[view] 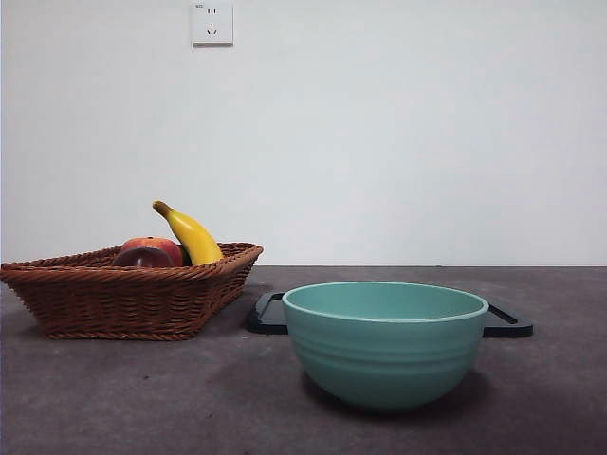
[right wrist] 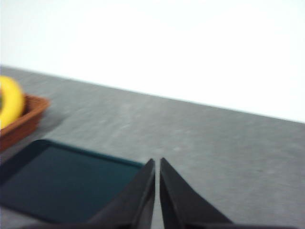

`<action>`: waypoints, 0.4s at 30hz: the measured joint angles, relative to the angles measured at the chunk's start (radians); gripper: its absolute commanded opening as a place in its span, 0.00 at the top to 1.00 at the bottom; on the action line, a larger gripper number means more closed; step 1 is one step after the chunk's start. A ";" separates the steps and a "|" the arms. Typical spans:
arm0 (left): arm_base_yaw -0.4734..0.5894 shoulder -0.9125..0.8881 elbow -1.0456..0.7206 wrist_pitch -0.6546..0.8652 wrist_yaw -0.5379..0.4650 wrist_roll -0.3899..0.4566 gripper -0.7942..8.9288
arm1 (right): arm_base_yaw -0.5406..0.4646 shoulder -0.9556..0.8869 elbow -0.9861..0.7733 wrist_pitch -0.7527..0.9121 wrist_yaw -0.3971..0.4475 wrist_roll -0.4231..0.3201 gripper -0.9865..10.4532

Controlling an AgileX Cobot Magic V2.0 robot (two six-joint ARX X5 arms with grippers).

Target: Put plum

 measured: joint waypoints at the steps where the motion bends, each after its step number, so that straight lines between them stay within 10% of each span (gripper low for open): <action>1: 0.000 0.000 0.000 0.000 0.000 0.000 0.91 | -0.021 -0.033 -0.037 0.025 0.002 0.000 0.91; 12: 0.000 0.000 0.000 0.000 0.000 0.000 0.91 | -0.084 -0.243 -0.270 0.060 0.132 0.028 0.91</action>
